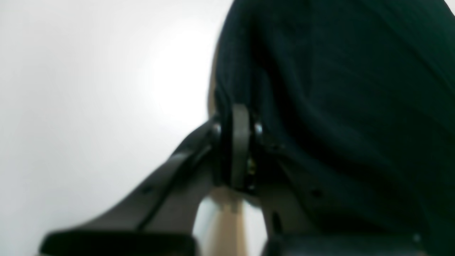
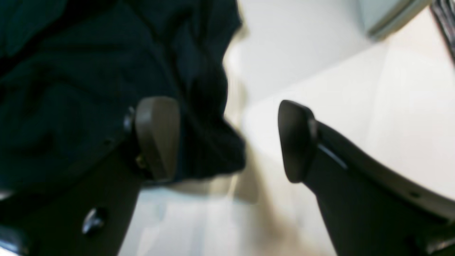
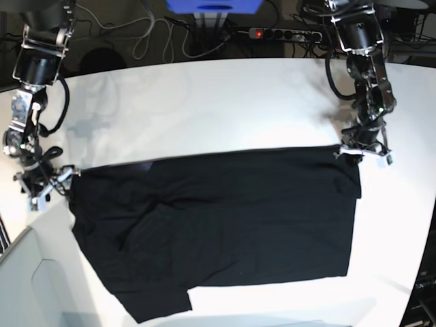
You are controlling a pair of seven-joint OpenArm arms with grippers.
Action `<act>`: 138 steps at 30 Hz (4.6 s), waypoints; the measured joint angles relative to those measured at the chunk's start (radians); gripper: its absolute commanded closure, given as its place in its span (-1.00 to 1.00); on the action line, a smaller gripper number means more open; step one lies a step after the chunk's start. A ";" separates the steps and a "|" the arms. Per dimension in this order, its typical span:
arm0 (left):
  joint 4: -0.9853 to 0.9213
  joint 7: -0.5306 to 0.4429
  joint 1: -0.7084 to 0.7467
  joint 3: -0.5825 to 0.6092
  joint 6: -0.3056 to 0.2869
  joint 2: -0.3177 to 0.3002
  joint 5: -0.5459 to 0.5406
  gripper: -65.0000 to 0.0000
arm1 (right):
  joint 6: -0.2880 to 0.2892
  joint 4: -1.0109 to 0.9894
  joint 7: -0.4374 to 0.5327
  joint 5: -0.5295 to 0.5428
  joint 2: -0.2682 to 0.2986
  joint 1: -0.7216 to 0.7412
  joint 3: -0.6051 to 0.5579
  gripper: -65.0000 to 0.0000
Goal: Fold the T-shirt properly
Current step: 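Release and regrasp the shirt edge with the right gripper, then lift the shirt with both grippers and pull it toward the robot, then release the shirt and move both grippers down to the hem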
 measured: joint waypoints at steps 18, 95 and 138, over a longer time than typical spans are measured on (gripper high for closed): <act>0.014 0.000 0.024 -0.008 -0.008 -0.005 -0.011 1.00 | 0.000 -0.169 0.099 0.009 -0.003 -0.006 -0.002 1.00; 0.587 0.367 0.468 -0.417 -0.014 0.209 -0.010 1.00 | 0.019 0.565 -0.344 0.027 0.000 -0.536 0.218 0.98; 0.649 0.359 0.300 -0.451 -0.002 0.139 0.009 -0.14 | 0.016 0.698 -0.407 0.011 -0.029 -0.389 0.167 -0.09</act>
